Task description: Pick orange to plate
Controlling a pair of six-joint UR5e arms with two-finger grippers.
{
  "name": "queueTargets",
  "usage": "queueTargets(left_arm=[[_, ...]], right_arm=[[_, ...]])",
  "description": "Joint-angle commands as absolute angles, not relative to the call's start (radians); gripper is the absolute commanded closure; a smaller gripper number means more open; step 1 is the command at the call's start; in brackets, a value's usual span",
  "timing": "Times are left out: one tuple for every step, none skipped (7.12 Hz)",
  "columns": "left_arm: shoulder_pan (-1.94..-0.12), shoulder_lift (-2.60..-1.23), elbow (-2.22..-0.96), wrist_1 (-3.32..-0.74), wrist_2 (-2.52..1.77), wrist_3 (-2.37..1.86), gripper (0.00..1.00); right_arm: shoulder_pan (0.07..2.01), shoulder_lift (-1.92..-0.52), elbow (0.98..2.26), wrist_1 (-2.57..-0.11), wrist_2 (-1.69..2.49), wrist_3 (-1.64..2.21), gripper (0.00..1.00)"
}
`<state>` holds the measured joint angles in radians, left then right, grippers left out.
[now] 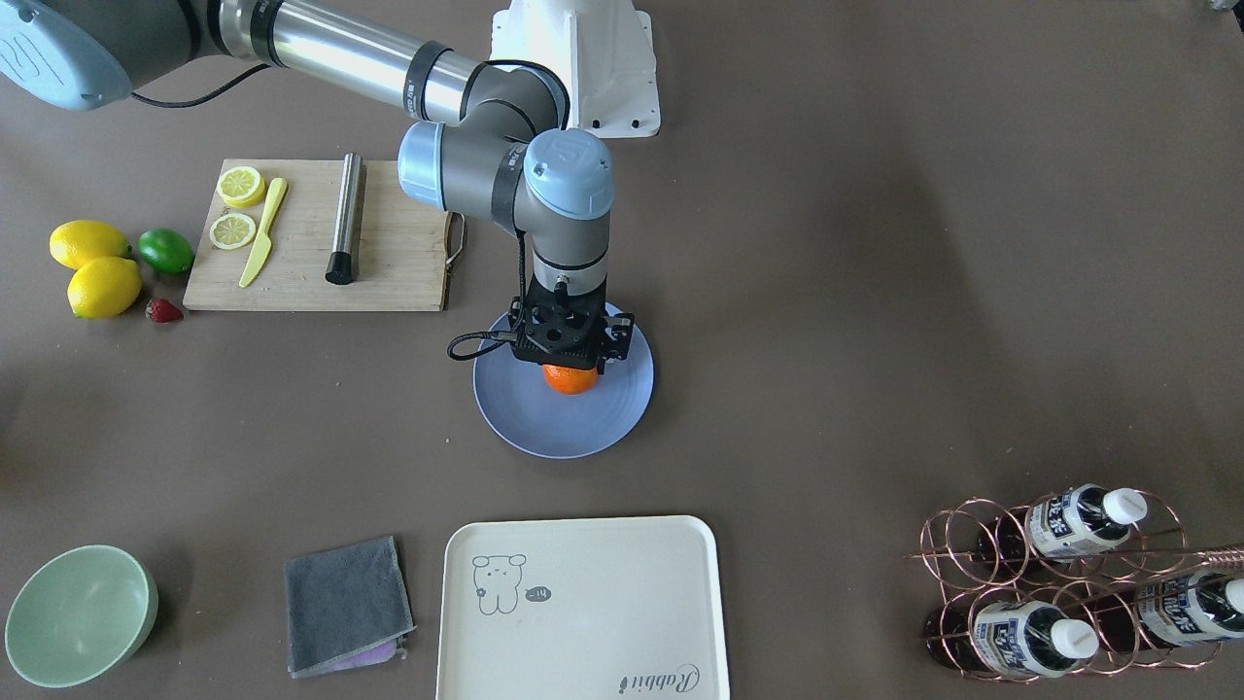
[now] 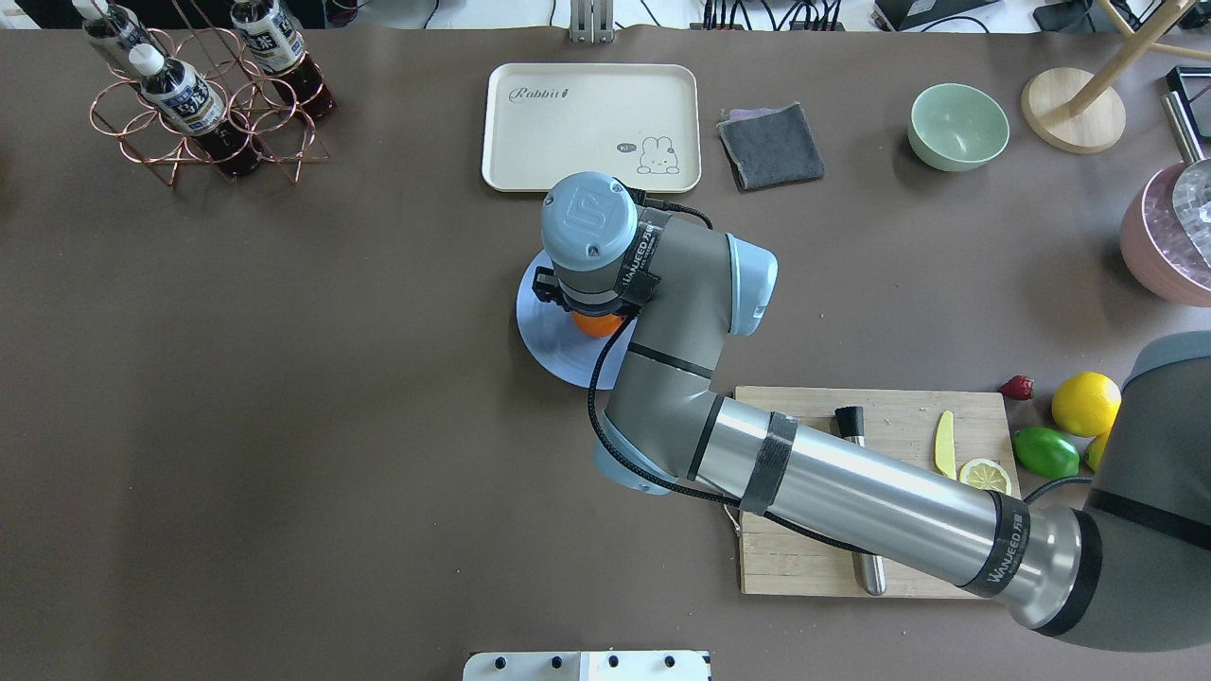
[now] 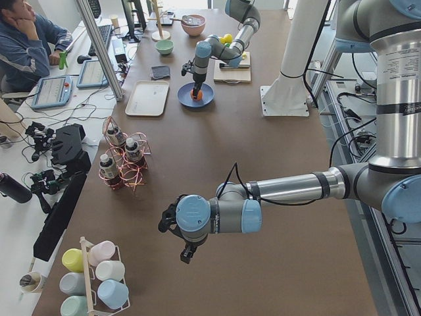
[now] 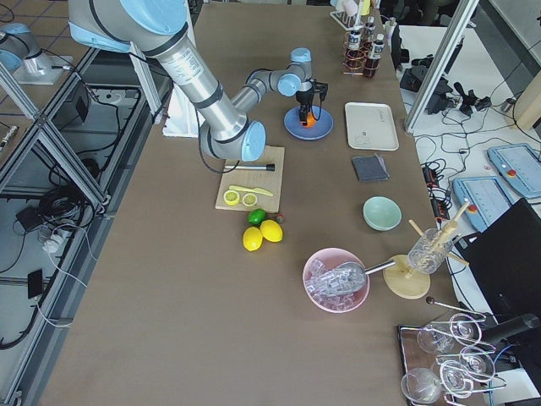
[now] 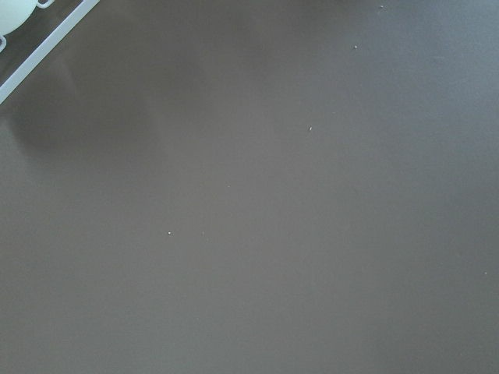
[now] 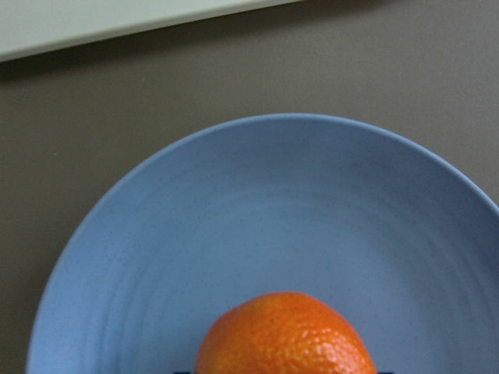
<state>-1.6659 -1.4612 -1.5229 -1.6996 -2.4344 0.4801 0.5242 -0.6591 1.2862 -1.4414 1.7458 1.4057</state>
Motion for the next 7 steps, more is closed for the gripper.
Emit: queueTargets(left_arm=[[-1.666, -1.46, -1.517, -1.698, -2.434, 0.48, 0.02], [-1.666, -1.46, -1.517, -1.698, -2.434, 0.48, 0.02], [-1.666, -1.46, -1.516, -1.698, -2.434, 0.48, 0.02], [-1.666, -1.46, -1.517, -1.694, -2.434, 0.48, 0.02], [-1.666, -1.46, -1.517, -1.69, -2.434, 0.48, 0.02], [-1.666, -1.46, -1.517, -1.69, -2.434, 0.48, 0.02], [-1.666, -1.46, -1.517, -1.69, -2.434, 0.48, 0.02]], right_arm=[[0.61, -0.67, 1.337, -1.43, 1.782, 1.373, 0.0], [0.694, -0.707, 1.377, -1.43, 1.884, 1.289, 0.0], [0.792, -0.774, 1.434, -1.433, 1.973, 1.182, 0.0], [0.884, -0.872, 1.497, -1.448, 2.056, 1.025, 0.0], [0.966, -1.011, 1.572, -1.45, 2.087, 0.862, 0.0], [1.042, -1.148, 1.636, -1.448, 2.111, 0.69, 0.0], [1.121, -1.28, 1.681, -1.44, 2.135, 0.507, 0.0]])
